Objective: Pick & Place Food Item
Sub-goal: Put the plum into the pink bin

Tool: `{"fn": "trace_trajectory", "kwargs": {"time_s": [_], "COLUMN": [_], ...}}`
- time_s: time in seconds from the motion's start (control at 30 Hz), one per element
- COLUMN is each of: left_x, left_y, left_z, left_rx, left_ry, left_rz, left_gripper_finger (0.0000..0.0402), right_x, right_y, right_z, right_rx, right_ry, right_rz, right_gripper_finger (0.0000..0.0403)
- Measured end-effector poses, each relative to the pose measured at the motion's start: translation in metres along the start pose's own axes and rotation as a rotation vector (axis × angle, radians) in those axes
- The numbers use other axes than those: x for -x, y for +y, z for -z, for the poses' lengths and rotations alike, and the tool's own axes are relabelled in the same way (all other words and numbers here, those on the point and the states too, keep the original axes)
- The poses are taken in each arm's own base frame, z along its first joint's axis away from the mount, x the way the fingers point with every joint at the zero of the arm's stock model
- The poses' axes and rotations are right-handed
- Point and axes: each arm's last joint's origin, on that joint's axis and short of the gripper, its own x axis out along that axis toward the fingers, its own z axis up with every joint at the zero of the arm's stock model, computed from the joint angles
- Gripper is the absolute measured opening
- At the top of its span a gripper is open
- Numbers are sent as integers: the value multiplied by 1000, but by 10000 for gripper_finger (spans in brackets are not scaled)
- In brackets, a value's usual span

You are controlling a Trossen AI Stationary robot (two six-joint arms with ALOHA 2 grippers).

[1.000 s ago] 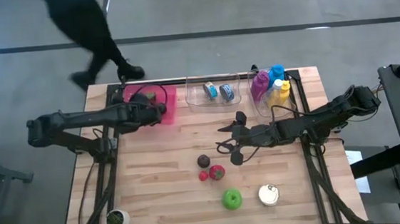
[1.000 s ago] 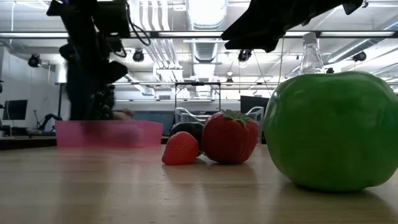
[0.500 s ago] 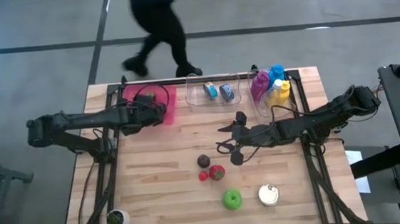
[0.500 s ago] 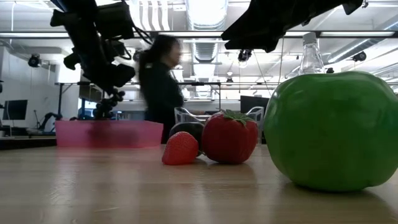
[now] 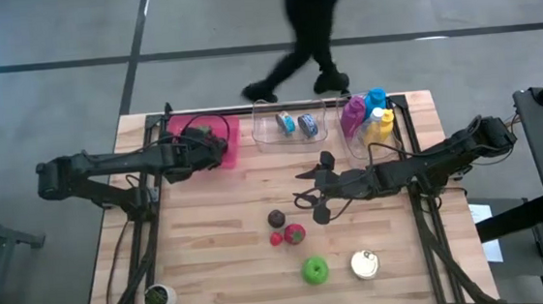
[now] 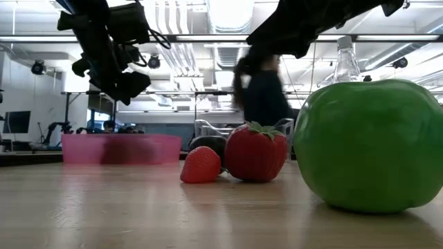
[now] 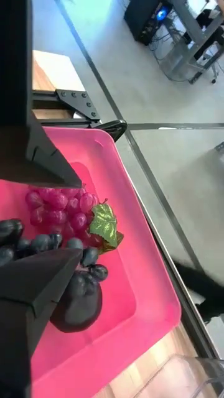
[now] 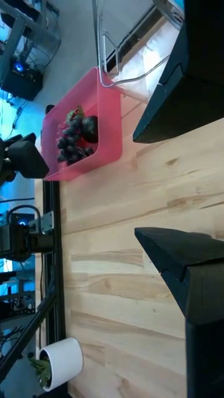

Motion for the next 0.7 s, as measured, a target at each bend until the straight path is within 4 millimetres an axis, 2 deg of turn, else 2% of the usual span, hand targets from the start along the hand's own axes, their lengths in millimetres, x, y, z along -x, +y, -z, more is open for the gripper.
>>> {"fn": "trace_trajectory", "kwargs": {"time_s": [0.13, 0.27, 0.47, 0.6, 0.7], "left_x": [1, 7, 18, 29, 43], "left_y": [0, -3, -18, -34, -44], "left_z": [-1, -12, -22, -19, -16], "left_rx": [-52, -45, -194, -285, -345], "left_ry": [7, 43, 67, 22, -38], "left_rz": [15, 112, 440, 676, 772], "left_gripper_finger": [183, 185, 177, 175, 177], "right_x": [0, 0, 0, 0, 0], "right_y": [0, 0, 0, 0, 0], "right_z": [0, 0, 0, 0, 0], "right_rx": [0, 20, 23, 23, 26], "right_ry": [0, 0, 0, 0, 1], "right_rz": [0, 0, 0, 0, 0], "right_gripper_finger": [228, 228, 228, 228, 228]}}
